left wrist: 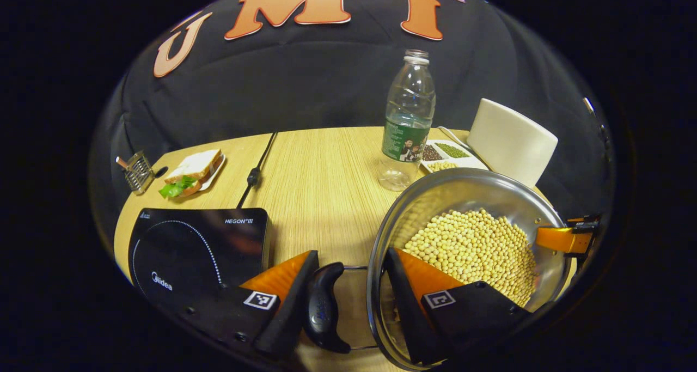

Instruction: First push the handle of the pot to place it horizontally, then grasp the pot with both hands and set it on the induction cooktop.

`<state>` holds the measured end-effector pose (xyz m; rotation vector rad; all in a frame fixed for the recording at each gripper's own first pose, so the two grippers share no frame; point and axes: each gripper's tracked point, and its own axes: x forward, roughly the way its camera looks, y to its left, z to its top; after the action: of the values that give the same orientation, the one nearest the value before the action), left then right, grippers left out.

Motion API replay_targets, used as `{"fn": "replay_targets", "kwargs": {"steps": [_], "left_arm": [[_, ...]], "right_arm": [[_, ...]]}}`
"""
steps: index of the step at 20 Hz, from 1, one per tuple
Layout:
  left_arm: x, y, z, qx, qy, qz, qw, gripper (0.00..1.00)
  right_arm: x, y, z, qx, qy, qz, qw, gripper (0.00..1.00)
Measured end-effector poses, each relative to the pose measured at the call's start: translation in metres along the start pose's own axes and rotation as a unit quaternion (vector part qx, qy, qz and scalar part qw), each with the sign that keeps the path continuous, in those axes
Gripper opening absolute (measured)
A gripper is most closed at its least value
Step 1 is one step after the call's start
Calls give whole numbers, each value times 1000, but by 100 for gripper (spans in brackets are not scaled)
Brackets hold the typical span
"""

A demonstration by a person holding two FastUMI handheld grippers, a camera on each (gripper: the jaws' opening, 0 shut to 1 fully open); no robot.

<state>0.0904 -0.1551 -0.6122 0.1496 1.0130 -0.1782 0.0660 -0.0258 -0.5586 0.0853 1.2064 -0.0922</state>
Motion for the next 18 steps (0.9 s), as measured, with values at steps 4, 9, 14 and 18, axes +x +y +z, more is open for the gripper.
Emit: {"fn": "replay_targets", "kwargs": {"steps": [4,9,14,18], "left_arm": [[0,0,0,9,2,2,1000,82],[-4,1,-1,15,2,11,1000,79],[-14,10,10,19,-28,21,999,78],[-35,24,27,14,-52,29,998,75]], "right_arm": [[2,1,-4,16,3,-6,1000,69],[-5,5,-10,-2,6,-17,1000,65],[-40,10,3,-13,-27,-16,999,64],[-71,23,15,-12,-51,-7,999,64]]}}
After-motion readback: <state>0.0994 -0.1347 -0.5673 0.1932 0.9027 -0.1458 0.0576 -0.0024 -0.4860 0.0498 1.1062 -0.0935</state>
